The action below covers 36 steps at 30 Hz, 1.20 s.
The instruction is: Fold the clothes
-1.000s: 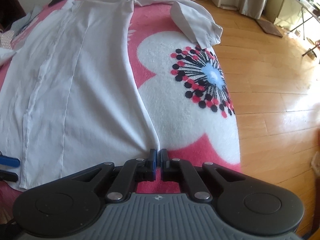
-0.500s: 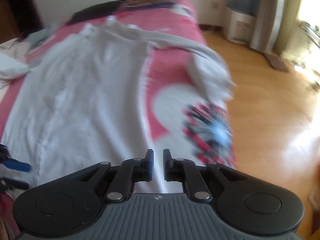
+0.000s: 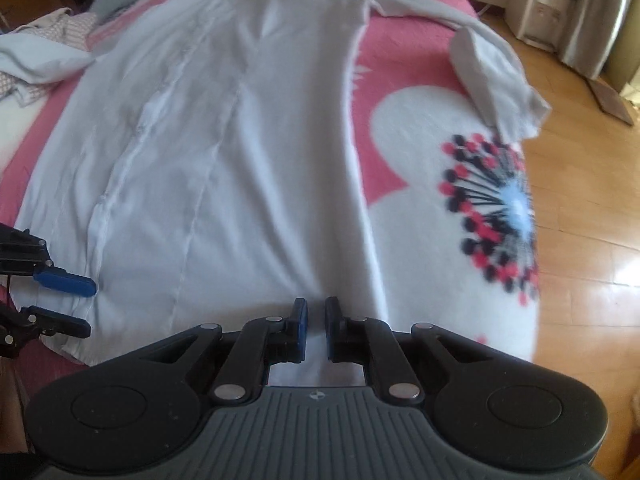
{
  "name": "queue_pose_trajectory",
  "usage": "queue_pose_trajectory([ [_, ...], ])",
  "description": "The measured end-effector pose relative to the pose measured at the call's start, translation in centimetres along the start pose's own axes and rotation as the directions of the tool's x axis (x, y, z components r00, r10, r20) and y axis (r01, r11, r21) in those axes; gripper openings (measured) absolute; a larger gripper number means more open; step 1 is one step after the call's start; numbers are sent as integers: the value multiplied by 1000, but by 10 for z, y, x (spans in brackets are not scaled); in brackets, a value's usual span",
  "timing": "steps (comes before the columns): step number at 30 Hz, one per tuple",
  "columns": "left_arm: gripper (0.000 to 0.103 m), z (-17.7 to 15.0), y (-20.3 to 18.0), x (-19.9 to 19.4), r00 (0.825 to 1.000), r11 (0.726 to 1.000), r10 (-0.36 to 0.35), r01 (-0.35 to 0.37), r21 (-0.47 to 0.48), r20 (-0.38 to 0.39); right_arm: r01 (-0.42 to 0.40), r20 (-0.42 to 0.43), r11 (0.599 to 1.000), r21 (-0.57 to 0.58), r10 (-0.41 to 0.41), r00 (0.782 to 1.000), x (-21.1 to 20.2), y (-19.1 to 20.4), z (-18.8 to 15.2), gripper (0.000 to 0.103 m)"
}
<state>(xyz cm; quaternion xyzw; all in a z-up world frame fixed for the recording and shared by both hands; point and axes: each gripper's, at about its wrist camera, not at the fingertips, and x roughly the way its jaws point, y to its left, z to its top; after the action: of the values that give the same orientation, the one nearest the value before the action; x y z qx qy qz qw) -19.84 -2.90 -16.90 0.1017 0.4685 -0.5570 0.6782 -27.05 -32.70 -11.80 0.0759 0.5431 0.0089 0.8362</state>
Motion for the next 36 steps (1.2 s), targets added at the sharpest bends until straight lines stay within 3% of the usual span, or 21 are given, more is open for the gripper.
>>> queue_pose_trajectory([
  [3,33,0,-1,2,1000,1000,1,-1,-13,-2,3,40,1000,13,-4,999,-9,0,11,10],
  [7,36,0,-2,1,1000,999,5,-5,-36,-7,-73,100,997,10,72,992,-5,13,24,10],
  [15,41,-4,-6,-5,1000,998,-5,5,-66,-6,-196,10,977,-82,198,980,25,51,21,10],
  [18,41,-5,-3,-10,1000,996,-21,22,-92,8,-220,-54,972,-88,216,975,30,57,9,10],
  [24,44,0,4,-24,997,993,-19,27,-111,73,-262,-93,964,-46,257,962,20,59,-1,10],
  [28,49,5,7,-29,994,993,5,7,-114,105,-265,-21,964,1,265,964,8,50,6,10],
  [32,58,9,13,-35,990,991,65,-48,-128,127,-260,119,954,150,244,962,-9,20,21,10],
  [36,69,18,16,-37,983,984,137,-122,-129,122,-212,258,920,331,128,958,-27,-22,27,26],
])
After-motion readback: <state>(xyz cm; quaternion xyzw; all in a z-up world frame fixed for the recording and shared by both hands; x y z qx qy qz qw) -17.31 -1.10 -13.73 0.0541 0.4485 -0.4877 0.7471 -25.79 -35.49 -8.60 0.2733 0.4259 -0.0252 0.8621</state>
